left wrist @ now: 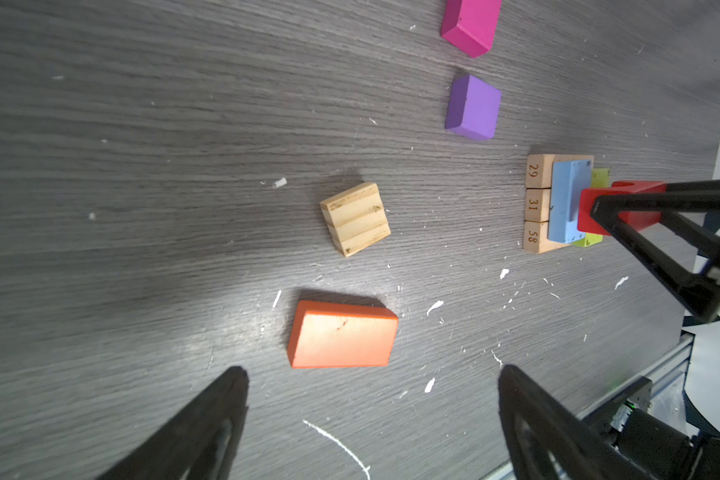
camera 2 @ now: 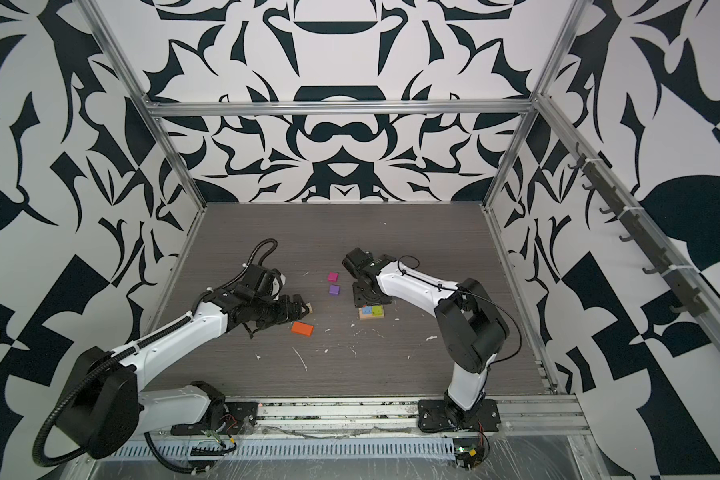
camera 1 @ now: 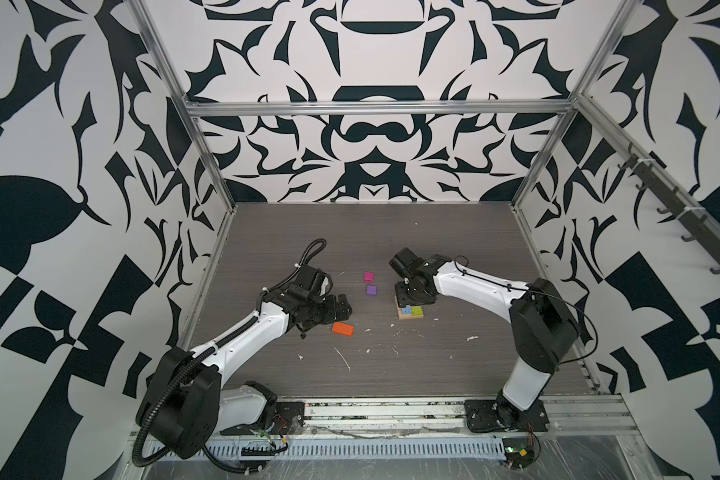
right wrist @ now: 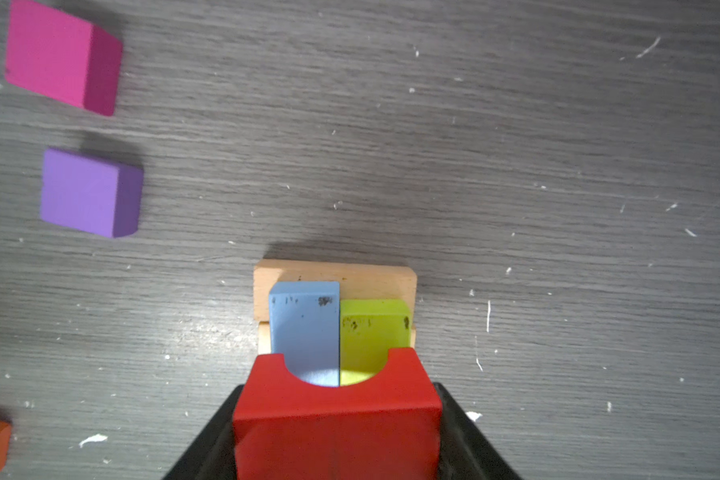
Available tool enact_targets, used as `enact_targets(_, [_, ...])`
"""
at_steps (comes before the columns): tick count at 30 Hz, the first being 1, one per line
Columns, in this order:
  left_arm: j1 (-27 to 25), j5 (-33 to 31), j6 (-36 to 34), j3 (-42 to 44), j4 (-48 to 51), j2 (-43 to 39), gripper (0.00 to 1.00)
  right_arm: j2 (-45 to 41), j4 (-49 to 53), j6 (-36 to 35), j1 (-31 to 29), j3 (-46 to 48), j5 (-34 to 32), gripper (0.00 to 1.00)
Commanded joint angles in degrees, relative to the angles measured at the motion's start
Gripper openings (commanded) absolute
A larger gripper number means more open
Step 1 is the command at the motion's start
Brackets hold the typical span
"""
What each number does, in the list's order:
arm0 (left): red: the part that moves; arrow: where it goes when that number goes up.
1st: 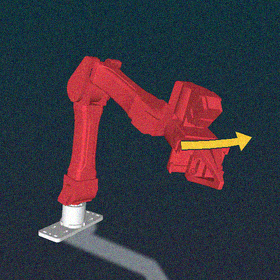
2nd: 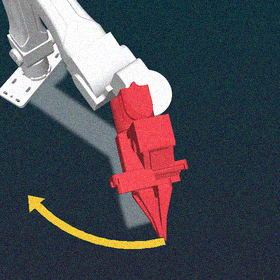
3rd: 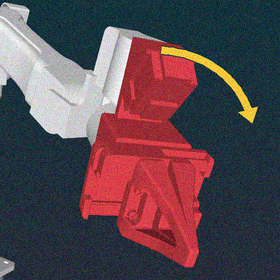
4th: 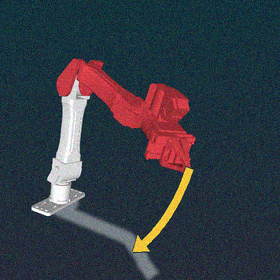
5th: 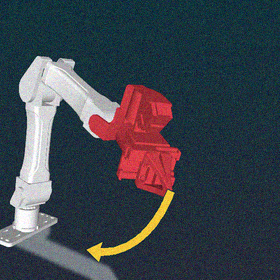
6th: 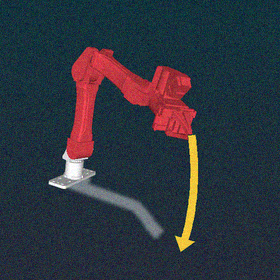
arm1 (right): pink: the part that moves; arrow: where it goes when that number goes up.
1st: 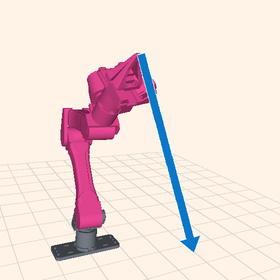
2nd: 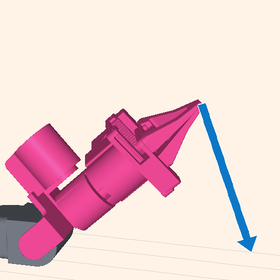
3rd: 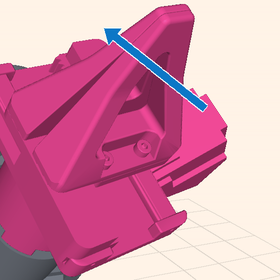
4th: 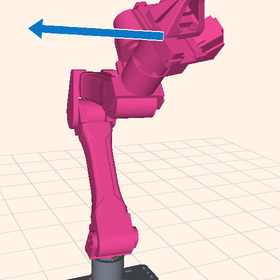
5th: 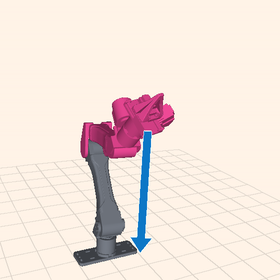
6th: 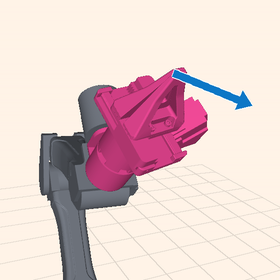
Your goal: Build the wood block tower
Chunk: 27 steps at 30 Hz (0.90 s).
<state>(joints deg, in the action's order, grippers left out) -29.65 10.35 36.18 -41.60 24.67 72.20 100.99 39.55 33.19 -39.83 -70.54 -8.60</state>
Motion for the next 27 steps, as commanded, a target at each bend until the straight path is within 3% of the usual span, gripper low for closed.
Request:
enact_targets(1, [-0.24, 0.31, -0.32, 0.24, 0.82, 0.39, 0.97, -0.76, 0.05, 0.25, 0.11, -1.88, -0.88, 0.6])
enact_targets(27, [-0.5, 0.51, -0.06, 0.51, 0.77, 0.39, 0.97, -0.09, -0.31, 1.0, 0.11, -1.48, -1.92, 0.61])
